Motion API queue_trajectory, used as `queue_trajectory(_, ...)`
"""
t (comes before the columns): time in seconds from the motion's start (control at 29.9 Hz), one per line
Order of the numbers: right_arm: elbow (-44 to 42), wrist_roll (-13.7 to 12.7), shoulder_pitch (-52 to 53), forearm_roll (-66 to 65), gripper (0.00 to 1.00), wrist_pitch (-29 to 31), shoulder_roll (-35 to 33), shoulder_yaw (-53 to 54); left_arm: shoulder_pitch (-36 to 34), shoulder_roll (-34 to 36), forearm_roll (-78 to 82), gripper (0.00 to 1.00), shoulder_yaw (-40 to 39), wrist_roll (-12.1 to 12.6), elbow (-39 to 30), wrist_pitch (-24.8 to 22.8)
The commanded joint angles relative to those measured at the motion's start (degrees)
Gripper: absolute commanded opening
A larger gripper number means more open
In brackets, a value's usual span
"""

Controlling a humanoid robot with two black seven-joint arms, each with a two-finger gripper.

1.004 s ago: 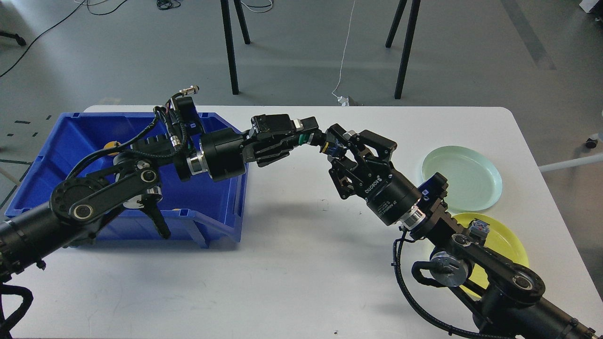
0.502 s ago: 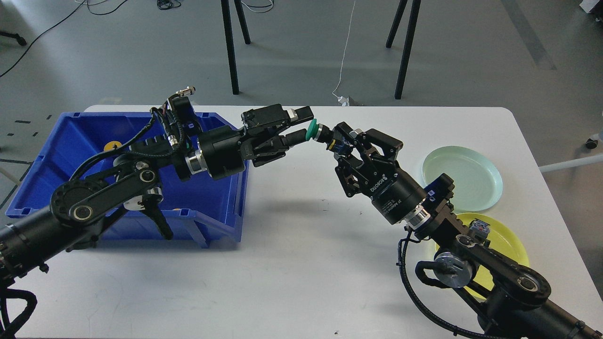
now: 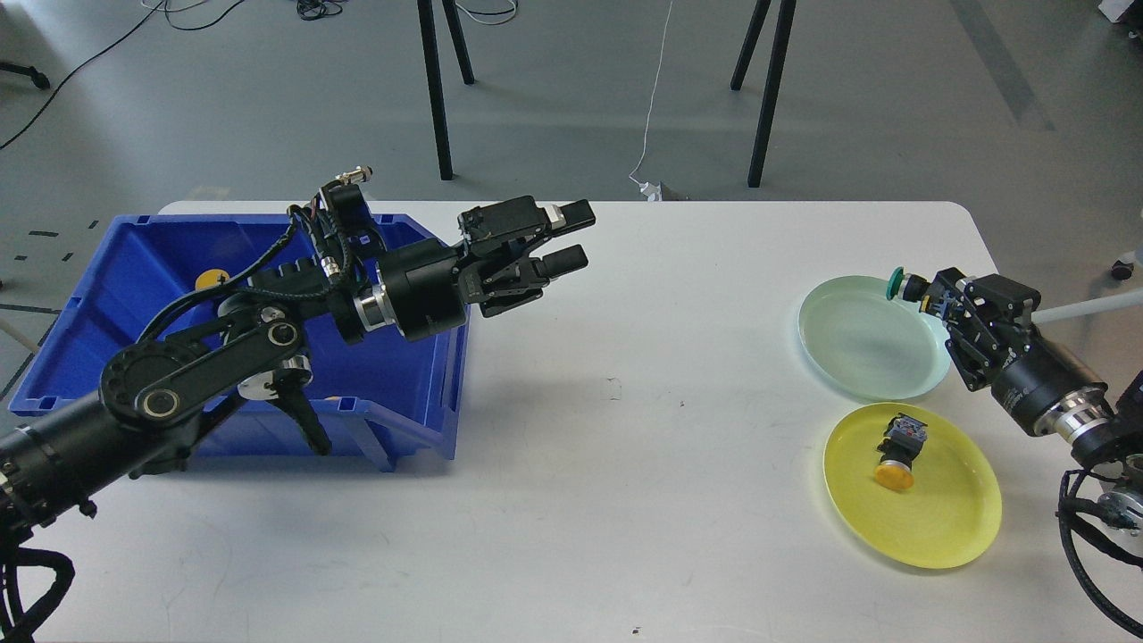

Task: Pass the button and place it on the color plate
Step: 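Carry the green button with the right gripper onto the pale green plate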

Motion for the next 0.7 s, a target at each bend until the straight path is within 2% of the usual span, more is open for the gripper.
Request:
queue_trajectory(0.0, -2.20, 0.01, 2.14, -0.12, 0.08, -3.25, 0.97, -5.30, 0.00, -0.07, 0.00, 0.77, -0.01, -0.01, -0.01, 0.00)
queue_trajectory(0.1, -3.07, 0.01, 4.25, -0.12, 0.28, -5.02, 2.55, -7.24, 0.00, -0.07, 0.00, 0.77, -0.01, -0.01, -0.01, 0.00)
queue_trajectory(0.33, -3.52, 0.01, 4.87, -0.03, 0.52, -5.37, 3.52, -7.33, 0.00, -0.07, -0.08, 0.77, -0.02, -0.01, -0.01, 0.00)
queue_trajectory(0.67, -6.42, 0.01, 4.60, 0.41, 0.65, -5.20, 3.70, -7.25, 0.00, -0.07, -0.26, 0.77, 0.07, -0.01, -0.01, 0.00)
